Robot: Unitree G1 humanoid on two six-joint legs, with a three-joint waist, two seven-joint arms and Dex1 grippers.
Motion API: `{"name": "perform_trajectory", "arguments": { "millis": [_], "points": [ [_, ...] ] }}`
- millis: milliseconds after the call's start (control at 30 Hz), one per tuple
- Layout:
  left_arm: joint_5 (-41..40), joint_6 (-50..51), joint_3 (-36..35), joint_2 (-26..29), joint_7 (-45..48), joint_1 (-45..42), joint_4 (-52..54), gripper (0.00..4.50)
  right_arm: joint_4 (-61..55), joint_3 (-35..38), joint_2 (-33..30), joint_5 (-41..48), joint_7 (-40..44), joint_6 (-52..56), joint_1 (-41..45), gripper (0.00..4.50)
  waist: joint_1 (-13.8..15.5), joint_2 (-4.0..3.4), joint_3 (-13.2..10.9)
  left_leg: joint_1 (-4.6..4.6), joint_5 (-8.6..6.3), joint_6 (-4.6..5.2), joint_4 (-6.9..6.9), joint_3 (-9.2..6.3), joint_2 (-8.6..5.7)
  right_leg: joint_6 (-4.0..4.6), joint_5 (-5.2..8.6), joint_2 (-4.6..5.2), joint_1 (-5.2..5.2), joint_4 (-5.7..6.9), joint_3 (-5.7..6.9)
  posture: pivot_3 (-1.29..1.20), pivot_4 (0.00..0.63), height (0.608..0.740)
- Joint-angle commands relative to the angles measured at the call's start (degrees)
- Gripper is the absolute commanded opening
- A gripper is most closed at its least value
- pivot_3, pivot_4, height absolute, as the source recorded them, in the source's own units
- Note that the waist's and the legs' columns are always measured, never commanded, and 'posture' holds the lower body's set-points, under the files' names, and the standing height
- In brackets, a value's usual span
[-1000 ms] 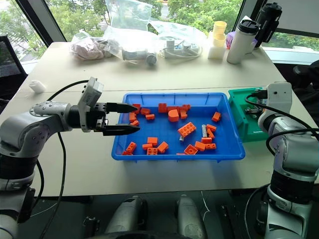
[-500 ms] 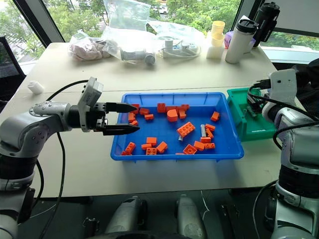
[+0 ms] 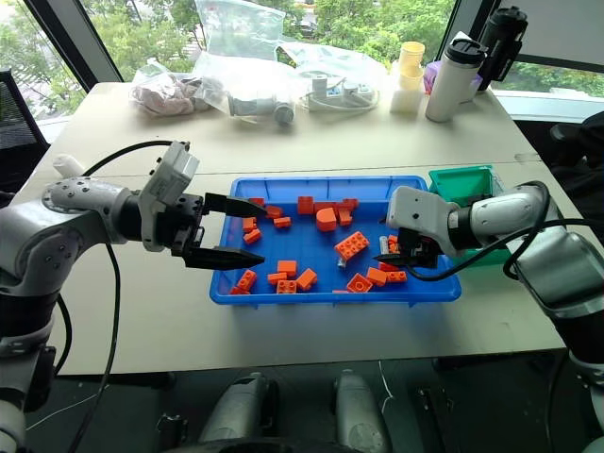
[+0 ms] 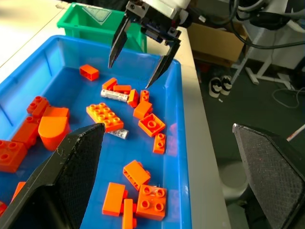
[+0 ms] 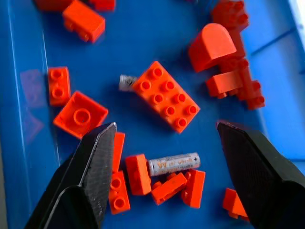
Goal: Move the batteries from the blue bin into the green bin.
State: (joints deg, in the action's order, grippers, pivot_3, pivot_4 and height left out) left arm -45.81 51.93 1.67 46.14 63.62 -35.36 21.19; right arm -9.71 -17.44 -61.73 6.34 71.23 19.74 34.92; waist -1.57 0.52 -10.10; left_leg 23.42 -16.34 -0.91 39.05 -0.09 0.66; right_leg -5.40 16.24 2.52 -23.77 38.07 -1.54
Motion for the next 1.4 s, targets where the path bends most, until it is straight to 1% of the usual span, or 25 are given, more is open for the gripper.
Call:
{"name": "perform_trajectory", "arguments": {
  "millis": [33,133,300,400,500,633,767,867,967,1033,1100,1167,1200,1267,1400],
  "points": [
    [-1.0,0.0,-1.8,0.5,-1.0,1.0,2.0,4.50,10.6,-5.9,3.8,-8.7,4.4,-12.9,7.9,3.44,-0.3,0.00,0.0,0.00,0.00,0.00,-0.01,-0.01,0.01,0.00,0.00,0.00,0.00,0.01,0.00,0.00,0.150,0.740],
    [-1.0,0.2,-2.3,1.2,-1.5,2.8,3.6,4.50,18.1,-9.5,7.4,-12.7,7.5,-20.2,12.7,3.44,-0.4,0.00,0.0,0.01,0.01,-0.01,0.00,-0.03,0.03,0.00,0.00,0.00,-0.01,0.02,0.01,0.00,0.150,0.740],
    [1.5,-1.0,-2.1,4.7,-1.6,6.4,5.3,4.50,26.4,-11.5,12.1,-15.3,11.4,-27.2,17.2,3.44,-0.1,0.00,0.0,0.03,0.01,-0.02,0.00,-0.04,-0.01,0.00,0.00,0.07,0.01,-0.02,0.02,0.00,0.150,0.740],
    [0.9,-1.0,-3.1,5.5,-2.0,7.5,5.8,4.50,30.9,-12.1,14.5,-17.3,11.8,-31.3,19.1,3.44,0.4,-0.01,0.0,0.02,0.01,-0.02,0.00,-0.04,-0.01,0.01,0.00,0.07,0.01,-0.01,0.02,0.00,0.150,0.740],
    [1.0,-1.0,-4.0,6.6,-2.2,8.7,6.2,4.50,34.3,-11.8,16.9,-17.8,12.5,-33.4,20.2,3.44,0.6,-0.01,0.0,0.01,0.01,-0.02,0.01,-0.03,-0.02,0.01,0.00,0.09,0.03,-0.02,0.03,0.00,0.150,0.740],
    [3.8,-3.1,-3.7,8.5,-2.2,10.8,6.1,4.50,37.6,-11.8,19.2,-17.9,14.2,-35.4,21.3,3.44,0.7,-0.01,0.0,0.01,0.01,-0.02,0.01,-0.03,-0.04,0.01,0.00,0.12,0.03,-0.02,0.03,0.00,0.150,0.740],
    [4.1,-3.7,-3.9,8.8,-2.5,11.5,6.2,4.50,40.9,-12.5,20.7,-19.3,14.9,-38.1,22.2,3.44,0.6,-0.01,0.0,0.01,0.01,-0.03,0.01,-0.03,-0.05,0.01,0.00,0.12,0.03,-0.01,0.04,0.00,0.150,0.740],
    [3.5,-3.4,-4.3,8.4,-3.2,11.7,6.6,4.50,44.5,-13.1,21.4,-21.0,14.7,-41.1,23.0,2.69,0.6,-0.01,0.0,0.01,0.01,-0.03,0.01,-0.04,-0.05,0.01,0.00,0.12,0.03,-0.01,0.04,0.00,0.150,0.740],
    [3.3,-3.3,-4.6,8.4,-3.5,12.0,6.8,4.50,45.7,-12.7,21.4,-21.6,14.6,-42.3,23.2,1.18,0.6,-0.01,0.0,0.01,0.01,-0.03,0.01,-0.04,-0.05,0.01,0.00,0.12,0.04,-0.01,0.04,0.00,0.150,0.740],
    [3.1,-3.3,-4.8,8.4,-3.7,12.3,6.9,4.50,45.6,-11.7,21.0,-21.9,13.3,-42.5,23.5,1.10,0.6,-0.01,0.0,0.01,0.01,-0.03,0.01,-0.04,-0.05,0.01,0.00,0.12,0.04,-0.01,0.04,0.00,0.150,0.740],
    [2.8,-3.3,-4.9,8.2,-4.0,12.5,7.2,4.50,43.8,-9.8,20.0,-21.3,12.1,-41.2,23.9,1.10,0.6,-0.01,0.0,0.01,0.01,-0.03,0.01,-0.04,-0.05,0.01,0.00,0.12,0.04,-0.01,0.04,0.00,0.150,0.740],
    [2.5,-3.3,-4.9,8.2,-4.2,12.8,7.5,4.50,38.8,-6.3,18.5,-18.4,12.4,-35.4,23.9,1.10,0.7,-0.09,-0.1,0.01,0.01,-0.03,0.01,-0.04,-0.05,0.01,0.00,0.12,0.03,0.00,0.04,0.00,0.150,0.740],
    [2.0,-3.1,-5.0,7.8,-4.5,12.6,7.5,4.50,33.7,-1.9,17.1,-15.3,11.6,-28.0,23.2,1.10,0.7,-0.12,-0.1,0.02,0.01,-0.03,0.01,-0.04,-0.05,0.01,0.00,0.13,0.02,0.00,0.04,0.00,0.150,0.740],
    [1.2,-3.0,-5.4,7.4,-4.7,12.4,7.7,4.50,26.0,3.8,15.0,-11.5,10.0,-17.3,21.4,1.10,0.9,-0.17,-0.1,0.03,0.01,-0.03,0.00,-0.05,-0.05,0.01,0.00,0.15,0.02,0.01,0.04,0.00,0.150,0.740],
    [0.8,-3.1,-4.9,6.3,-5.2,11.3,6.7,4.50,13.3,15.5,12.3,-7.1,1.6,1.9,12.5,1.10,1.2,-0.04,0.0,0.00,0.00,-0.02,0.00,-0.22,-0.05,0.01,0.00,0.19,0.17,-0.10,0.15,0.00,0.150,0.740]
  ]
}}
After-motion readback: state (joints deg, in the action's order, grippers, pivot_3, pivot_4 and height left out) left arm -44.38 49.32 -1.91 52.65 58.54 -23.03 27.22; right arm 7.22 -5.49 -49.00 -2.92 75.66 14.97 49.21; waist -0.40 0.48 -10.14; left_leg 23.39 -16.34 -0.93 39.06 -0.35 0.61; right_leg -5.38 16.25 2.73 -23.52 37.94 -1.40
